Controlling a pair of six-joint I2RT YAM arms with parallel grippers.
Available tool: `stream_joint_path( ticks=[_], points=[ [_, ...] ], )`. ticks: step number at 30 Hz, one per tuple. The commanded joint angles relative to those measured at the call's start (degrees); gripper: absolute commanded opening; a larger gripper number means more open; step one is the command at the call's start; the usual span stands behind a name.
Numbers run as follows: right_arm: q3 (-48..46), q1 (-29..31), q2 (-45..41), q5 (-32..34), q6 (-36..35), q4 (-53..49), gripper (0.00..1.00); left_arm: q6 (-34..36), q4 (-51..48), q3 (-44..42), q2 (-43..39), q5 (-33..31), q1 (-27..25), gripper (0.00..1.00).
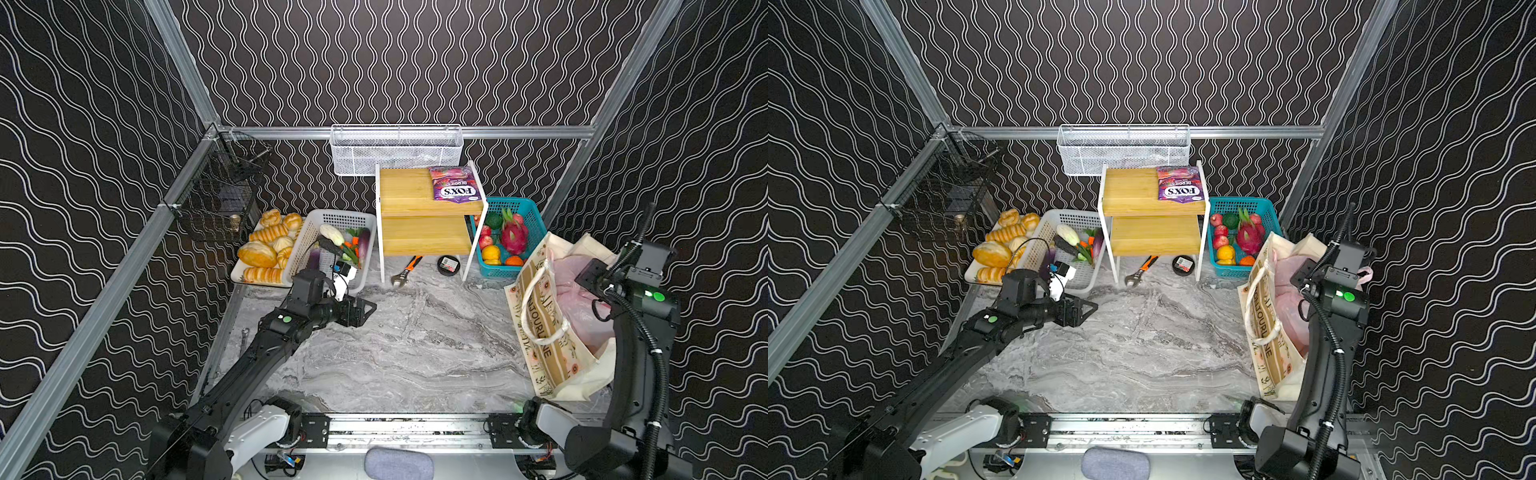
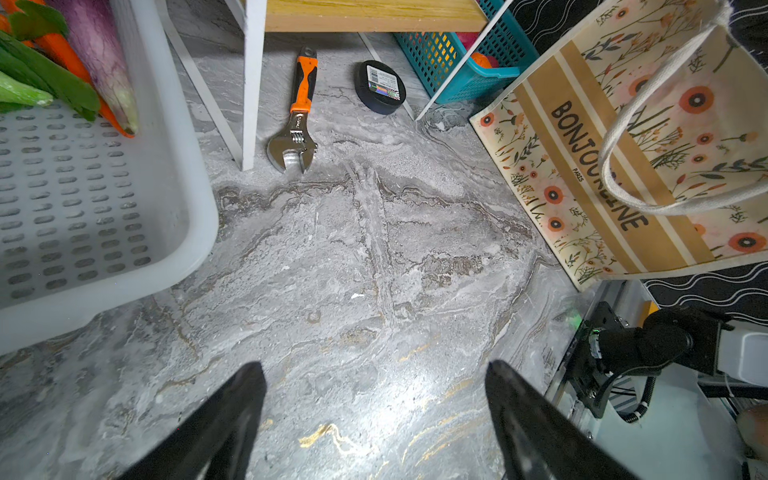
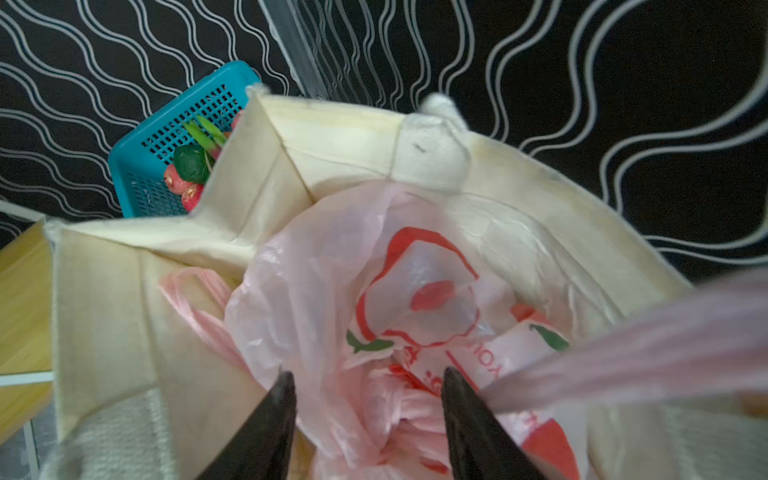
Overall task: Place the mixed food into the grocery bags and tie them
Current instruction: 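Carry the pink bag with the right gripper into the floral tote bag, then lower the pink bag into the tote and open the right gripper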
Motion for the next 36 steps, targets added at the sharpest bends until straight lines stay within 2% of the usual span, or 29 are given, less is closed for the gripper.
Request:
stream_joint_path(
  ticks=[1, 7, 9, 13, 15, 18, 21, 23, 26, 28, 29, 32, 33, 36],
  points=[
    [-3.11, -4.17, 2.04, -9.90, 3.41, -0.16, 0.58, 0.20, 0.93, 0.30, 0.20, 0.49, 0.03, 0.87],
    [-13.48, -6.70, 5.13, -21.73, 7.19, 4.17, 0.53, 0.56, 0.38, 0.35, -0.10, 0.22, 0.05, 0.87],
    [-14.97, -6.66, 5.08, -22.76, 7.77, 5.00, 0.52, 0.47, 0.44, 0.31, -0.13, 0.07, 0.04, 0.87],
    [-11.77, -6.68, 4.56, -24.23, 8.53, 4.05, 0.51, -0.19, 1.44, 0.10, 0.18, 0.71, 0.05, 0.87],
    [-8.28, -6.71, 4.56, -23.19, 7.57, 1.94, 0.52, -0.03, 1.21, 0.35, 0.55, 0.84, 0.06, 0.87],
    [-3.59, -6.68, 3.61, -13.72, 6.65, -0.85, 0.55, 0.29, 0.40, 0.43, 0.20, 0.49, 0.08, 0.87],
    [0.43, -6.63, 0.33, -13.73, 4.83, -1.64, 0.59, 0.27, 0.49, -0.10, -0.61, 0.14, 0.03, 0.87],
    [1.47, -6.64, -2.51, -19.09, 4.32, -0.65, 0.62, 0.12, 0.86, -0.11, -0.60, 0.12, 0.08, 0.87],
    [0.47, -5.41, -6.41, -34.11, 3.70, 1.87, 0.62, -0.29, 1.64, 0.02, 0.21, 0.57, 0.05, 0.87],
    [-1.13, -1.47, -8.01, -39.99, 4.66, 2.71, 0.64, -0.70, 2.27, 0.05, 0.89, 1.15, 0.04, 0.87],
    [-1.39, 2.40, -8.61, -37.95, 4.80, 1.84, 0.65, -0.84, 2.55, 0.13, 1.23, 1.43, 0.04, 0.87],
    [-1.92, 18.86, -9.30, -24.41, 5.44, -2.00, 0.68, -0.69, 2.21, 0.34, 1.56, 1.46, 0.07, 0.87],
    [-2.07, 23.42, -8.98, -21.81, 6.25, -3.30, 0.68, -0.72, 2.20, 0.31, 1.53, 1.37, 0.04, 0.87],
    [-2.53, 31.20, -6.56, -14.73, 9.05, -6.72, 0.69, -0.76, 2.25, 0.19, 1.47, 1.27, 0.04, 0.87]
  ],
)
